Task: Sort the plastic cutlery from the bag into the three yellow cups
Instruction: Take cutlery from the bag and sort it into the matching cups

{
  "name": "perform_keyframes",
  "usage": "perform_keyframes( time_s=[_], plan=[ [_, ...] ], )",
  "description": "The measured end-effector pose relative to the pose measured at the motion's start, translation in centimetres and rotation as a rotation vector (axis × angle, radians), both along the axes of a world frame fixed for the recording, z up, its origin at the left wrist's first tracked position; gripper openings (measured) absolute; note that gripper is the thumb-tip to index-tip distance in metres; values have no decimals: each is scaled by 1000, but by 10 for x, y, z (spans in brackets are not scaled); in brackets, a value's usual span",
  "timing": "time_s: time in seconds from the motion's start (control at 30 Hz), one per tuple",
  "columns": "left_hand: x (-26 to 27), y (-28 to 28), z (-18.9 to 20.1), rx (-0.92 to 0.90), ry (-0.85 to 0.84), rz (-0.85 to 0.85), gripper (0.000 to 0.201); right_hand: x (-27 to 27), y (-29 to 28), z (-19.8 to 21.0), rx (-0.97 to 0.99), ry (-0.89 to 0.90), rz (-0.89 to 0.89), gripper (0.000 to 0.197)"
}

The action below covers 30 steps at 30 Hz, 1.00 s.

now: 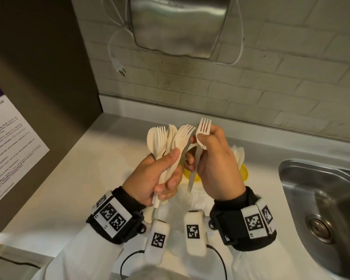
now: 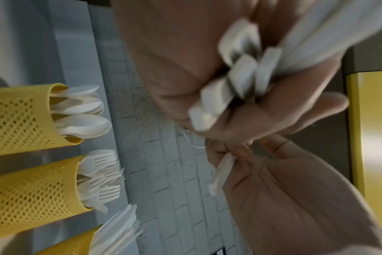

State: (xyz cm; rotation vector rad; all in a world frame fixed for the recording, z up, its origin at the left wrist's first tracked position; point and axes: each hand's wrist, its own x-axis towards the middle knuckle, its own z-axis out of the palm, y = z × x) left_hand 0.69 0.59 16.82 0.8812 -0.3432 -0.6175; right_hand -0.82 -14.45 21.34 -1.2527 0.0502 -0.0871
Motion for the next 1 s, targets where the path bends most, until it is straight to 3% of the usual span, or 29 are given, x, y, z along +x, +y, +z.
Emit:
perform_keyframes(
  time_s=[0.13,0.3,0.47,0.6,0.73,0.87,0.93,1.0],
  plan=[
    [-2,-4,2,61,35,93,37,-3,2,-7,-344,-128,-38,15],
    [-1,-5,2,99,17,119,34,-2,2,-7,-347,-190,-172,12],
    [-1,-3,-1,119,-34,101,37,1,3,-10,-102,-117,-156,17],
    [-3,-3,0,139,-80,103,29,-1,4,-16,-131,-91,-55,24],
    [-3,-1,2,244,-161,82,49,3,-3,-9,90,-78,-149,22],
    [-3,5,4,411,-335,85,33,5,-24,11,257,-217,-307,17],
    [-2,7,5,468,-373,119,25,0,-34,24,155,-309,-326,8],
    [-1,4,6,504,-402,156,24,-11,-38,37,-152,-355,-312,9]
  ],
)
